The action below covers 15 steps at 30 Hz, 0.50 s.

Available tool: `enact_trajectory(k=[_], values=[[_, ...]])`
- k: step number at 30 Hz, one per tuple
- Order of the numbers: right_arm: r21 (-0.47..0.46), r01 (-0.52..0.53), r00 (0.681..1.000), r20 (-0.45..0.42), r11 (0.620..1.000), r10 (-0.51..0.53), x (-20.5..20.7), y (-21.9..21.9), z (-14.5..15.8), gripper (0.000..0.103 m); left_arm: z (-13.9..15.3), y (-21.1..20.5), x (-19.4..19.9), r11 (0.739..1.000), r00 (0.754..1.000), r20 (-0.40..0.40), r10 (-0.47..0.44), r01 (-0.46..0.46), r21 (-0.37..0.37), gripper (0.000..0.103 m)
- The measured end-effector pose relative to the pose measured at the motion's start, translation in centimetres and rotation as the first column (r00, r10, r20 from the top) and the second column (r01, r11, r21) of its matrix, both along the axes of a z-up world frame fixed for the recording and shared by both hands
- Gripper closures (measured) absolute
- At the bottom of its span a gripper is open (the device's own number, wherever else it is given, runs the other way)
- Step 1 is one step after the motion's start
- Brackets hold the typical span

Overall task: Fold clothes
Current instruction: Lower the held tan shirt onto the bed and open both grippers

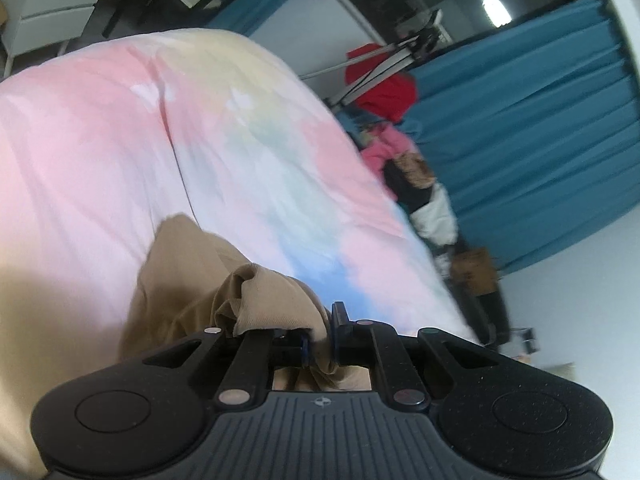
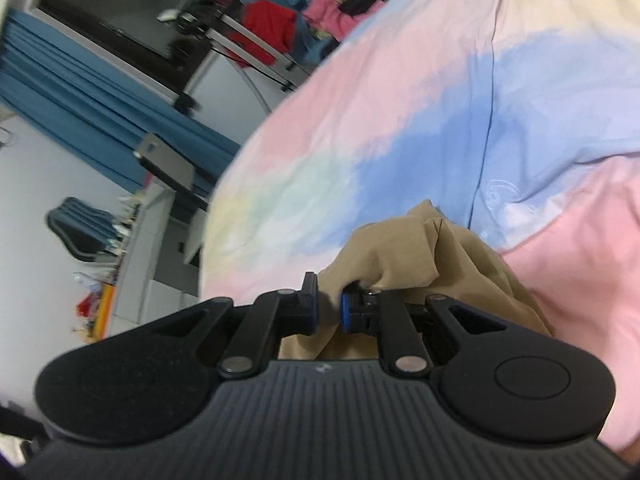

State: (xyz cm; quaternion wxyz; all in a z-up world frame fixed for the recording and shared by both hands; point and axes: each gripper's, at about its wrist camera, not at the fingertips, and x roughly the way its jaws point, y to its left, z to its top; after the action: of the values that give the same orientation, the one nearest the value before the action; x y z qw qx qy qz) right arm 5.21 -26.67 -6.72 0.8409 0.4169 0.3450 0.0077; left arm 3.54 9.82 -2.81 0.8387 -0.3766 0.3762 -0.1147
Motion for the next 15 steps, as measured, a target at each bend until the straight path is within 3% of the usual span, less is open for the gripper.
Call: enact_trajectory(k=[5, 9, 15], values=[[0.008, -0.017, 0.998, -0.06, 1.0, 0.017, 4.2, 0.1, -4.2, 0.088, -4.0, -0.6, 4.8, 0.993, 0.999, 0.016, -0.035, 0.033, 0.113, 0.091], [-0.012, -0.058, 0.996, -0.071, 0.998, 0.057, 6.3, 0.0, -6.6, 0.088, -6.5, -1.1, 6.7, 0.985, 0.998, 0.001, -0.063, 0.063, 0.159, 0.091], [-0.035, -0.137, 0.991, -0.01, 0.99, 0.137, 5.8, 0.1, -5.7, 0.087, -6.5, -1.9, 7.2, 0.964, 0.991, 0.044, -0.125, 0.111, 0.241, 0.091]])
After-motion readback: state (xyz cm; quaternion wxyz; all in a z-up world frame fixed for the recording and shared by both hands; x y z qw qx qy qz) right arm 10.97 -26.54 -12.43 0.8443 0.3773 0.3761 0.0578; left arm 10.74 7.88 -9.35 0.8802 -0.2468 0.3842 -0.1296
